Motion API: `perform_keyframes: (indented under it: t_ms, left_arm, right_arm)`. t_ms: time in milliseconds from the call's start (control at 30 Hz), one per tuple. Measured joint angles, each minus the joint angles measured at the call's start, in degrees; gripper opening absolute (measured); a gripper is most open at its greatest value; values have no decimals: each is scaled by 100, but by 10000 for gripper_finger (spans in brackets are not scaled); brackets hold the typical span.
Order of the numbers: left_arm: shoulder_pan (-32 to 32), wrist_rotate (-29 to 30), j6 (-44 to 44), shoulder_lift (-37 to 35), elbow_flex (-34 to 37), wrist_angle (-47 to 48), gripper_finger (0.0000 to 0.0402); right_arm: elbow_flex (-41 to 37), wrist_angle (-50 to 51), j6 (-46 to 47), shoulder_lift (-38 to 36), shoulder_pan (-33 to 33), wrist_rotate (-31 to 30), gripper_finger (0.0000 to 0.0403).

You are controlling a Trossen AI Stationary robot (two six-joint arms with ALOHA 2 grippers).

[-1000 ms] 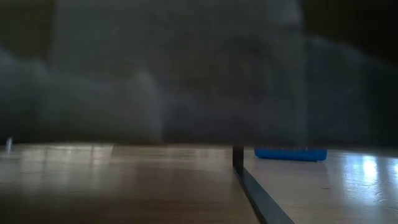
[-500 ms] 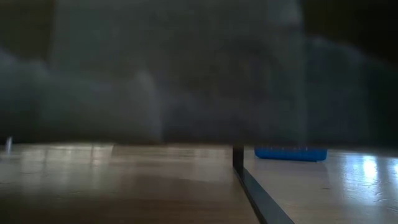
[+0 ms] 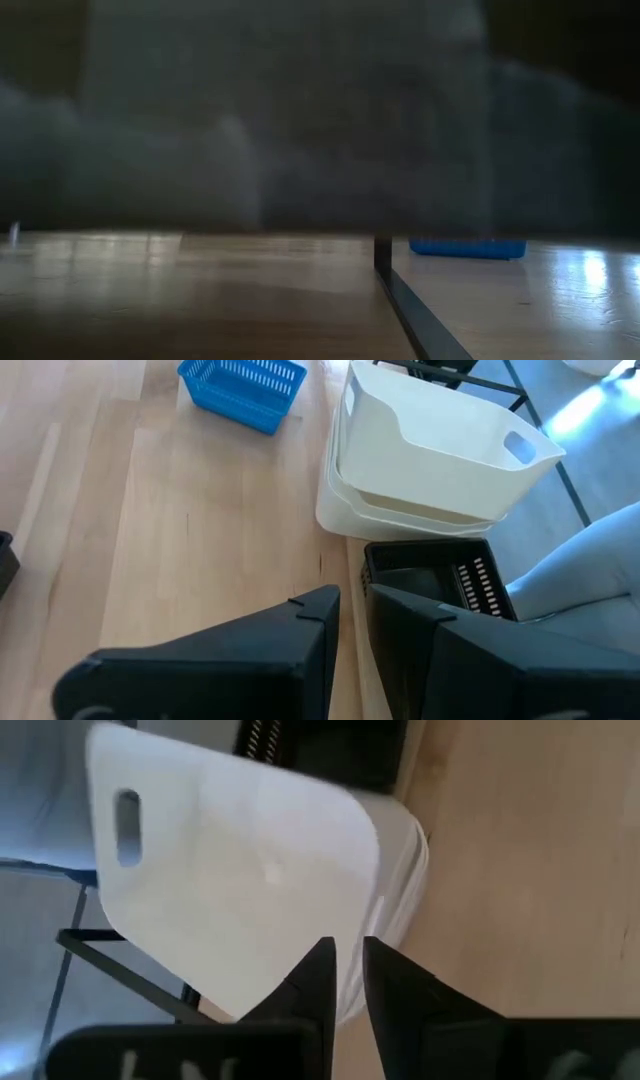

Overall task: Stack baskets on shelf by color
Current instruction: Stack the white bin on top of the white bins on the shelf

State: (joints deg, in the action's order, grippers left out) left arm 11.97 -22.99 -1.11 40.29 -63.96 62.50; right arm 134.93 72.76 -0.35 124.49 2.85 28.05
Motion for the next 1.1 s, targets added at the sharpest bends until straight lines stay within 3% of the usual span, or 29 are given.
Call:
perform_keyframes:
  t_ms: [200, 300, 633, 867, 1100]
  left_arm:
    - [0, 1, 3, 0, 0, 1, 47]
    - [0, 0, 10, 0, 0, 0, 47]
    - [0, -1, 21, 0, 0, 1, 47]
    - [2, -1, 19, 0, 0, 2, 47]
    - [1, -1, 19, 0, 0, 2, 47]
  right_arm:
    - [-6, -1252, -365, -21, 2, 47, 52]
    - [-156, -1801, -560, 3, -2, 461, 52]
    - [-1258, -3595, -565, 29, 4, 1076, 52]
    - [-1880, -4058, -291, 33, 0, 1109, 51]
    - [-2017, -4069, -8, 26, 41, 998, 51]
